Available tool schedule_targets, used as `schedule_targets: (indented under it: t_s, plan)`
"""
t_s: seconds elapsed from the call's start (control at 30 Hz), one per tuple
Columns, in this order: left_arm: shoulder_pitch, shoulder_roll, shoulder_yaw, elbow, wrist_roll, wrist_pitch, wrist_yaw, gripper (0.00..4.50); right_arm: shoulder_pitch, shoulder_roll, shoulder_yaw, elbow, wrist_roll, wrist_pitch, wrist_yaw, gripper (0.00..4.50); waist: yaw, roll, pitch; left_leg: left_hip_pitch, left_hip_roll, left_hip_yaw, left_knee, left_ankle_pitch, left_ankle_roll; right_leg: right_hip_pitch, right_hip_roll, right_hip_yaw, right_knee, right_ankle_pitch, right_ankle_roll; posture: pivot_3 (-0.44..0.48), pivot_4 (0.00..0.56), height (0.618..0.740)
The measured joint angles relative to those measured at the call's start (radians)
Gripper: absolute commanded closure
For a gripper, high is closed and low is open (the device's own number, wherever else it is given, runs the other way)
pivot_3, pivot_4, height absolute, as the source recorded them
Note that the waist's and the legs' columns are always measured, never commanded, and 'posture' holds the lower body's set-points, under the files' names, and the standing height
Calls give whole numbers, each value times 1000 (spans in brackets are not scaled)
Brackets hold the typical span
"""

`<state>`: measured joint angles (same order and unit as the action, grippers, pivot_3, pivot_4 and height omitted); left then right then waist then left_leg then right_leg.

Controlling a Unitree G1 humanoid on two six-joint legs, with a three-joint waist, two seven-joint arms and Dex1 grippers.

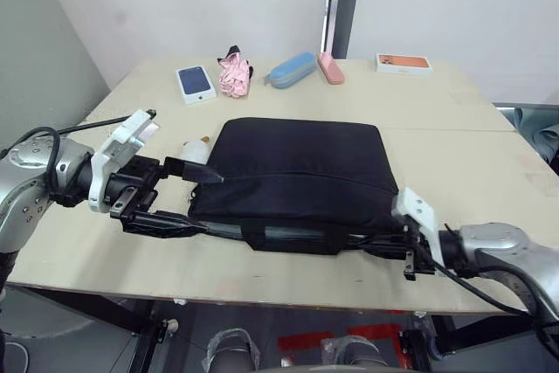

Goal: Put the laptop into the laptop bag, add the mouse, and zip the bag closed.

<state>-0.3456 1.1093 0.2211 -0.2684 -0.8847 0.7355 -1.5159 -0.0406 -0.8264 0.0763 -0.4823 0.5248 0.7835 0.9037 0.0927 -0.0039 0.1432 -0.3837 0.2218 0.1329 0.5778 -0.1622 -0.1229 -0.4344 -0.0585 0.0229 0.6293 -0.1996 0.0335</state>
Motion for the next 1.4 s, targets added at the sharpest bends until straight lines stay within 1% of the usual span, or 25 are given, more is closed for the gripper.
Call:
schedule_targets:
  t_s: [0.07,0.2,0.33,0.53,0.7,0.8,0.97,1.1,1.2,1.33,1.4]
  plan:
    - [0,0,0,0,2,0,2,0,-2,13,29,-7,-9,3,-12,4434,0,0,0,0,0,0,0,0,0,0,0,0,0,0,0,0,150,740]
    - [-24,-3,-8,7,8,1,9,0,-50,33,98,-20,-51,5,-45,4434,-4,0,0,1,0,0,1,0,-1,1,0,1,3,0,0,0,150,740]
    - [-50,-11,-18,20,16,2,17,0,-81,60,128,-16,-71,8,-71,4434,-10,0,0,1,0,0,1,1,-1,0,0,1,3,0,0,0,150,740]
    - [-78,-20,-43,42,24,2,21,0,-83,61,126,-30,-42,20,-58,4434,-11,0,0,1,0,0,1,1,-1,0,1,1,3,0,0,0,150,740]
    - [-104,-34,-55,63,33,2,21,0,-85,114,63,-74,83,53,-46,4434,-10,0,0,1,0,0,2,1,-1,1,1,1,4,0,0,0,150,740]
    - [-117,-41,-74,77,36,2,21,0,-105,136,46,-79,122,67,-55,4434,-10,0,0,1,0,0,3,1,-1,0,0,1,6,0,0,0,150,740]
    - [-134,-46,-87,90,43,2,20,0,-115,138,43,-79,134,75,-69,4434,-10,0,0,1,0,0,4,1,-1,0,0,1,6,0,0,0,150,740]
    - [-163,-54,-95,107,62,-1,18,0,-132,141,26,-87,188,94,-70,4434,-9,0,0,1,0,0,4,1,-2,0,0,1,7,0,0,0,150,740]
    - [-163,-64,-108,121,69,-5,16,0,-133,134,5,-128,238,108,-61,4434,-8,0,0,1,0,-1,4,1,-2,0,1,1,7,0,0,0,150,740]
    - [-171,-67,-114,129,76,-11,14,0,-121,109,26,-159,251,147,-86,4434,-1,0,0,1,0,-1,4,1,-2,0,0,1,7,0,0,0,150,740]
    - [-185,-69,-115,132,77,-15,13,0,-110,100,70,-161,217,155,-115,4434,2,0,0,1,0,-1,4,2,-3,0,0,1,7,0,0,0,150,740]
